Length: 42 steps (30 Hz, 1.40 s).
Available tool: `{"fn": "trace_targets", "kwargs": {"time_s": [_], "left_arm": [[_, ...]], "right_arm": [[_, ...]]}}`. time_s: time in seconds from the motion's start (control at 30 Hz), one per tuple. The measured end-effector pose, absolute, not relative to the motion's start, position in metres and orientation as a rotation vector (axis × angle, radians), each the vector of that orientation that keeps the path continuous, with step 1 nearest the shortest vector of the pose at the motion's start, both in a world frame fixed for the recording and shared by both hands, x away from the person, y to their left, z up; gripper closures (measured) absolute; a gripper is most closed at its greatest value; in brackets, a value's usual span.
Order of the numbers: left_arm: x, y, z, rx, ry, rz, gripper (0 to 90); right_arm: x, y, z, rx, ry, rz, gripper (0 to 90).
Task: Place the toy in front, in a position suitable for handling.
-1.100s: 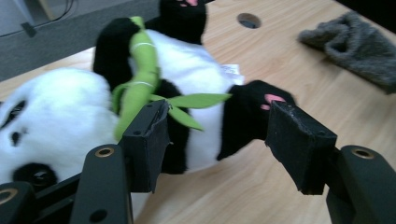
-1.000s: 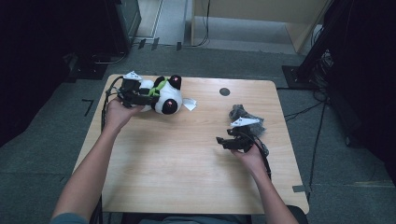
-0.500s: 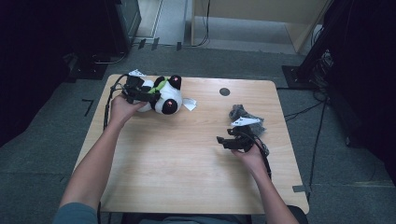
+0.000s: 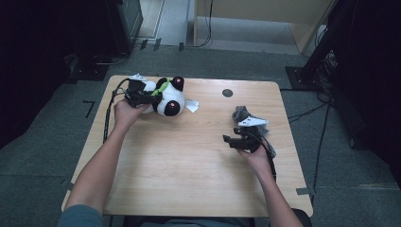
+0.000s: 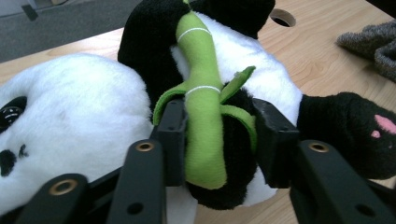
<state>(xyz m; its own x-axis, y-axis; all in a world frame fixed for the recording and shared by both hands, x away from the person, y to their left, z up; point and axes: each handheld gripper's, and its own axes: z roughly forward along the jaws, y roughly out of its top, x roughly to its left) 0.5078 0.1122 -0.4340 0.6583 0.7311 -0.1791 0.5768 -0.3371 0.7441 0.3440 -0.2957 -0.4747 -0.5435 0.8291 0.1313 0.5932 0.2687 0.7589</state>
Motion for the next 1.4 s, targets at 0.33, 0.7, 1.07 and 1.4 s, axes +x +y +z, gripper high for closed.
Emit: {"fn": "trace_targets", "kwargs": {"time_s": [0.33, 0.7, 1.07, 1.4], "left_arm": [[0.502, 0.106, -0.424, 2.042, 1.047, 0.295, 69.7], [0.488, 0.104, -0.404, 2.004, 1.055, 0.232, 70.2], [0.455, 0.079, -0.383, 2.054, 0.992, 0.190, 70.1], [0.427, 0.059, -0.381, 2.016, 0.970, 0.170, 69.9]], "right_arm": [[0.346, -0.302, -0.473, 1.330, 2.243, 1.142, 40.4], [0.347, -0.306, -0.472, 1.333, 2.227, 1.141, 40.5], [0.347, -0.317, -0.466, 1.349, 2.175, 1.148, 40.9], [0.350, -0.328, -0.463, 1.377, 2.145, 1.152, 41.0]]}}
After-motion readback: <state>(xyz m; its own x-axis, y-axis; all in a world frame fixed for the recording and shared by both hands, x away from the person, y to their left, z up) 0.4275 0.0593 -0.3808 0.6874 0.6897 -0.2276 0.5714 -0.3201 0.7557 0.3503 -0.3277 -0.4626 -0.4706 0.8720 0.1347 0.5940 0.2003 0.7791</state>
